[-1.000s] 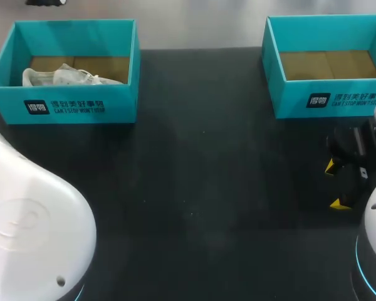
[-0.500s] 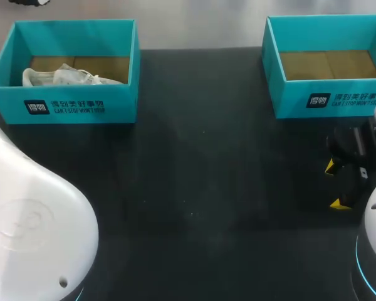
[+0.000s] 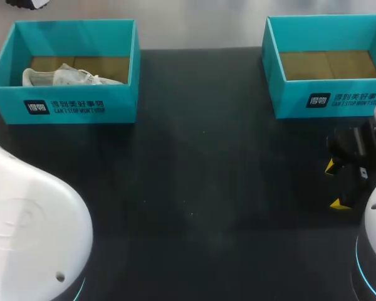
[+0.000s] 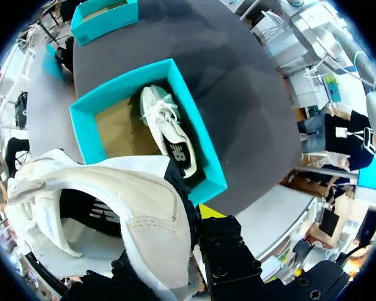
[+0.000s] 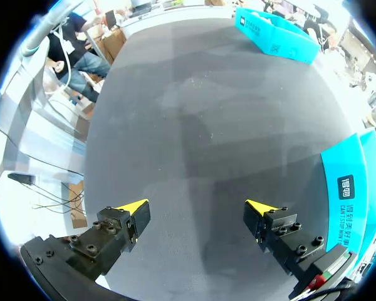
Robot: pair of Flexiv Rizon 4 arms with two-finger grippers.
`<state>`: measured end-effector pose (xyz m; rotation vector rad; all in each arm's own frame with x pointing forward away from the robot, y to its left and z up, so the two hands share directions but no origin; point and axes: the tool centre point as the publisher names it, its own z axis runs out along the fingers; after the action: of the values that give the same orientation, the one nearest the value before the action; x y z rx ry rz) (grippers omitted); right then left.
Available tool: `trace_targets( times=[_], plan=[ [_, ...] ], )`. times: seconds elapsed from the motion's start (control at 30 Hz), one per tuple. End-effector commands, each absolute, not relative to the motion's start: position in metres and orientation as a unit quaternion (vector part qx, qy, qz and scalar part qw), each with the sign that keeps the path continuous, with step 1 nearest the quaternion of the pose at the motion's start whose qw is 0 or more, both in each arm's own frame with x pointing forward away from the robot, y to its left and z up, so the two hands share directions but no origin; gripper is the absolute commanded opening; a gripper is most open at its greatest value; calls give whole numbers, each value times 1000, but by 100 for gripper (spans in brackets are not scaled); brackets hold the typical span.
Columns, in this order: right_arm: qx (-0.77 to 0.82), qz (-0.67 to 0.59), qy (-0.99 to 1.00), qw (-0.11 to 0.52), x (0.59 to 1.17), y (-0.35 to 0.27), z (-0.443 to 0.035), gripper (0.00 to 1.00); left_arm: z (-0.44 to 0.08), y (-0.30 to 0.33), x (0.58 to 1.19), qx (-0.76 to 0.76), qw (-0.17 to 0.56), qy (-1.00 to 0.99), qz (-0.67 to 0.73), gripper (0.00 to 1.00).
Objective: Take the shoe out of the shoebox, open the shoe tongue, remove and reinsert the insole, then place the shoe into the shoebox
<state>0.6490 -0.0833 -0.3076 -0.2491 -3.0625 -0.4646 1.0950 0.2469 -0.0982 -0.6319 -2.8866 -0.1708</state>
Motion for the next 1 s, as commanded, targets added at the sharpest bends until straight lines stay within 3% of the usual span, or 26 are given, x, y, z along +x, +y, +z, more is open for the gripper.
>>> trace_targets(
  times=[0.03, 0.4, 1.0],
  plan=[
    [-80, -149, -985, 16, 648, -83, -308, 100, -104, 262, 1100, -310, 88, -945, -45, 0],
    [-80, -149, -985, 16, 648, -83, -308, 100, -101, 304, 1115, -572, 41, -817, -59, 0],
    [-80, -149, -985, 16, 648, -83, -308, 100, -102, 308, 1123, -600, 36, -795, -74, 0]
  ],
)
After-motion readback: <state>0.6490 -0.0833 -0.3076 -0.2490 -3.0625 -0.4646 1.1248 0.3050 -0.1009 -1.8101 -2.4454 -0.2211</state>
